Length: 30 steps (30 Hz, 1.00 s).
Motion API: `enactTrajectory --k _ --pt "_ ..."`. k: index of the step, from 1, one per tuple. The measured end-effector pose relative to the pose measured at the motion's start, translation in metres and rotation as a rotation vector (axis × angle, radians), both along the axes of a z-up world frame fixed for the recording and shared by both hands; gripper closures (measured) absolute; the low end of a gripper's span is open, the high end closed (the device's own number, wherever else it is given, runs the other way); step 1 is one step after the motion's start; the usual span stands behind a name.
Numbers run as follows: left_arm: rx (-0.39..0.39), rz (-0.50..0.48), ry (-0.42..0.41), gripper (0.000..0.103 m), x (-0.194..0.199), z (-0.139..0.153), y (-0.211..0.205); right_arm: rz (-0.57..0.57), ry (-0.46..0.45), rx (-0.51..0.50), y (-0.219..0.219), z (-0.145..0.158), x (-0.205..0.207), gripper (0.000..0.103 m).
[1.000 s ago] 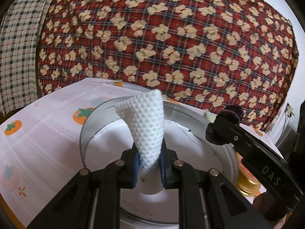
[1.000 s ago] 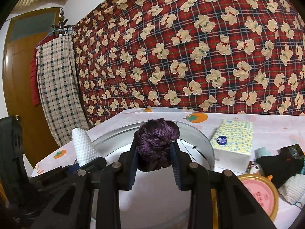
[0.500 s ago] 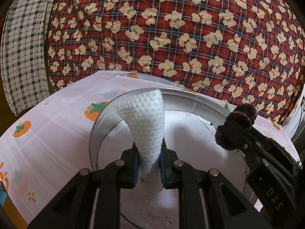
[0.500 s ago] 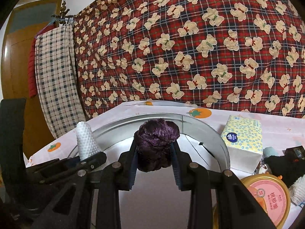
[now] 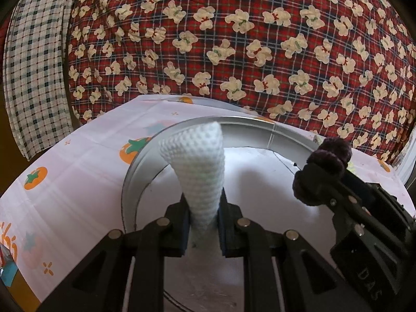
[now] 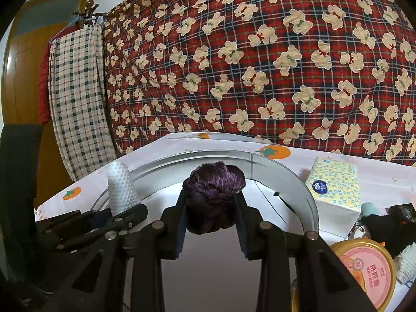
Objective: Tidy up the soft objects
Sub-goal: 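Lower the sponge and scrunchie into the silver tin and open both grippers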
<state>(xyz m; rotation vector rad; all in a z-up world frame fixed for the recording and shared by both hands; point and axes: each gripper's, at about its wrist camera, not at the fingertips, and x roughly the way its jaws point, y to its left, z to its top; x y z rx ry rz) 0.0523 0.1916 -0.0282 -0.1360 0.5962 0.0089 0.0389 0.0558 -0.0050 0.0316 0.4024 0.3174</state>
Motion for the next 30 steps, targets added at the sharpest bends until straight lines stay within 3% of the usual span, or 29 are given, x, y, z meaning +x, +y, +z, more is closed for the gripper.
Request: enactTrajectory --k 4,7,10,11,12,13,16,23,27,30 --pt "0.013 0.021 0.003 0.082 0.0 0.0 0.0 0.003 -0.001 -0.005 0.002 -0.001 0.0 0.063" --pt "0.017 0.031 0.004 0.077 -0.001 -0.001 0.001 -0.019 0.012 0.006 -0.001 -0.002 0.003 0.053" --pt "0.046 -0.022 0.001 0.046 -0.001 -0.001 -0.009 -0.039 0.028 0.062 -0.012 -0.003 0.005 0.026" --pt "0.082 -0.015 -0.006 0.024 -0.002 0.0 -0.014 -0.037 0.027 0.084 -0.016 -0.003 0.005 0.019" --pt "0.126 0.029 -0.023 0.004 -0.006 0.002 -0.018 -0.041 0.016 0.096 -0.019 -0.002 0.003 0.019" --pt "0.149 0.068 -0.048 0.0 -0.011 0.005 -0.019 -0.044 0.004 0.097 -0.019 -0.001 0.001 0.019" --pt "0.118 0.097 -0.086 0.0 -0.019 0.009 -0.01 -0.058 -0.052 0.076 -0.017 0.002 -0.009 0.019" --pt "-0.026 0.199 -0.017 0.0 -0.011 0.0 0.026 -0.139 -0.193 0.009 -0.016 0.012 -0.03 0.019" --pt "-0.048 0.23 -0.023 0.0 -0.013 -0.003 0.03 -0.184 -0.198 0.033 -0.025 0.014 -0.03 0.019" --pt "-0.021 0.244 -0.039 0.0 -0.016 -0.001 0.026 -0.186 -0.189 0.04 -0.028 0.013 -0.028 0.019"
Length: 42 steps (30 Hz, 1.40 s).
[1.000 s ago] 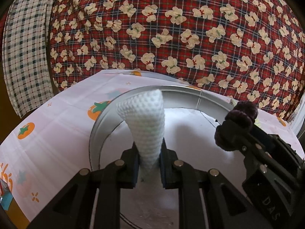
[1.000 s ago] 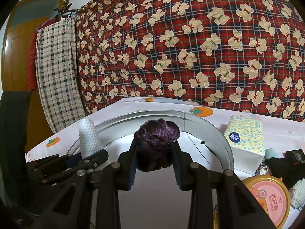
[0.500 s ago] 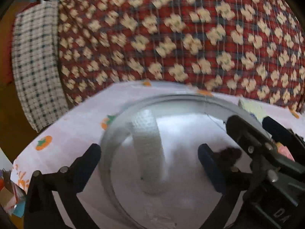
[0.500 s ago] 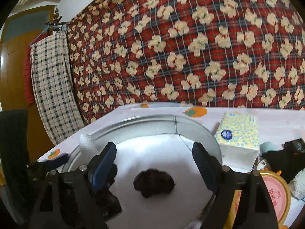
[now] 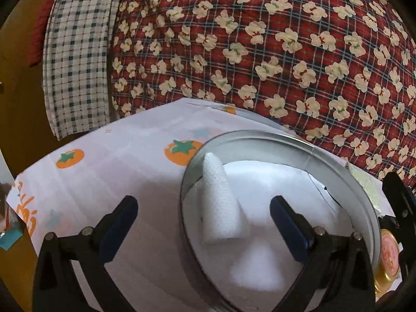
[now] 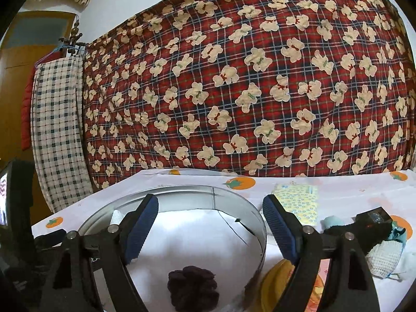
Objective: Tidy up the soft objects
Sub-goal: 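Lower the sponge and scrunchie into the silver tin and open both grippers, then withdraw both grippers from the tin toward the remaining soft items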
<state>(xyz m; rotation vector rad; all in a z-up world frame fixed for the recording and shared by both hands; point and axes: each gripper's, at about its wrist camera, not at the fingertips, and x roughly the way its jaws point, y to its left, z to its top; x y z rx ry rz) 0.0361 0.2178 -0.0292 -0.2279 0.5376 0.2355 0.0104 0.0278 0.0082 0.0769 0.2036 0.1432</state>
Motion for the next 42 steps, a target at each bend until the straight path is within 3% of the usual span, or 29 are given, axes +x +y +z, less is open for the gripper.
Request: enactTrajectory --k 15,25,27,42 --pt "0.136 -0.01 -0.064 0.0 -0.019 0.011 -0.028 -0.063 -0.028 -0.008 -0.011 -0.002 -0.013 0.019" --pt "0.107 -0.088 -0.043 0.0 -0.025 0.003 -0.05 -0.129 -0.026 0.042 -0.044 -0.002 -0.024 0.019" --pt "0.147 -0.073 -0.029 0.001 -0.026 0.0 -0.057 -0.134 -0.024 0.049 -0.047 -0.002 -0.026 0.019" --pt "0.146 -0.157 -0.156 0.001 -0.046 0.017 -0.082 -0.151 -0.072 -0.01 -0.067 0.003 -0.045 0.019"
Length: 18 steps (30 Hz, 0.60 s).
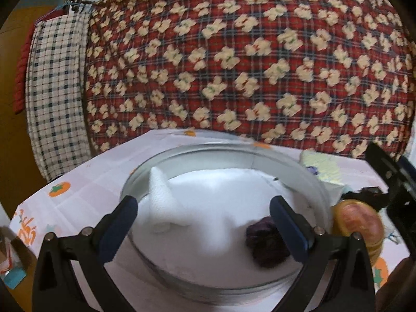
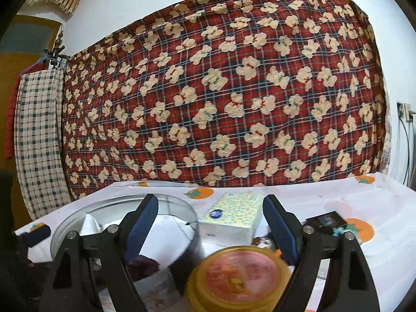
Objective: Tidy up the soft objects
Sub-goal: 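Withdraw both grippers from the tin toward the remaining soft items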
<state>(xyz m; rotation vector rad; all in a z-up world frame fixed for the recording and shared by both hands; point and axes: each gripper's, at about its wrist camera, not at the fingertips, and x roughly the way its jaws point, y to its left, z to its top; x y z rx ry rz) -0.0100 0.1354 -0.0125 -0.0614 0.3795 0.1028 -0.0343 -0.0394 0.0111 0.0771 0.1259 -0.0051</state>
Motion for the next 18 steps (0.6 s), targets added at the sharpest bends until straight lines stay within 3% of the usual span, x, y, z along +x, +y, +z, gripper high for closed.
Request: enactTrajectory --k 11,18 --pt "-0.081 -0.227 0.005 0.001 -0.008 0.007 -0.051 -0.082 0.065 0.007 -0.066 -0.004 -0.009 0.019" --pt "-0.066 -0.34 0.016 0.001 -0.016 0.006 -0.092 -0.115 0.153 0.064 -0.127 -0.009 -0.015 0.019"
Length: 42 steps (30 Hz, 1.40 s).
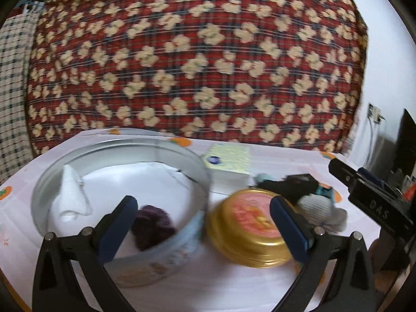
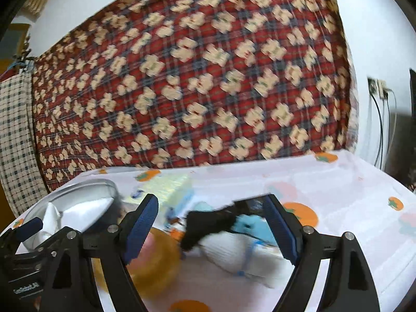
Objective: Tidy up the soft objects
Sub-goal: 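Withdraw both grippers from the tin toward the remaining soft items, then grasp the white knit glove with the right gripper while the left gripper approaches the blue cloth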
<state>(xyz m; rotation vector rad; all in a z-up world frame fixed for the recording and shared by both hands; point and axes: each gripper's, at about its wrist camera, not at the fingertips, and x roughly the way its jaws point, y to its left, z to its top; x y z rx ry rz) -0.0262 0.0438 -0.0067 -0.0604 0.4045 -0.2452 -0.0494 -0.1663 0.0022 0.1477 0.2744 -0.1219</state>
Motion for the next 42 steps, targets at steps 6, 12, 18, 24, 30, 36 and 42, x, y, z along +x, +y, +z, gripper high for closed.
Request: enactTrajectory --k 6,12,18,24,30,36,42 --pt "-0.005 -0.085 0.009 0.001 -0.006 0.002 -0.025 0.016 0.103 0.036 -0.042 -0.007 -0.002 0.033" --pt "0.014 -0.128 0.01 0.001 -0.012 0.002 -0.043 0.123 0.262 0.079 -0.058 -0.022 0.013 0.039" --pt "0.019 -0.124 0.015 0.001 -0.011 0.004 -0.044 0.231 0.368 -0.002 -0.036 -0.032 0.034 0.039" --pt "0.007 -0.119 0.02 0.001 -0.01 0.007 -0.042 0.245 0.456 -0.064 -0.029 -0.042 0.061 0.038" --pt "0.01 -0.124 0.024 0.001 -0.011 0.007 -0.043 0.273 0.483 -0.083 -0.034 -0.044 0.062 0.056" --pt "0.012 -0.126 0.029 0.001 -0.01 0.006 -0.046 0.268 0.478 -0.03 -0.051 -0.043 0.047 0.074" --pt "0.016 -0.143 0.043 0.001 -0.008 0.003 -0.057 0.268 0.421 0.056 -0.068 -0.039 0.02 0.077"
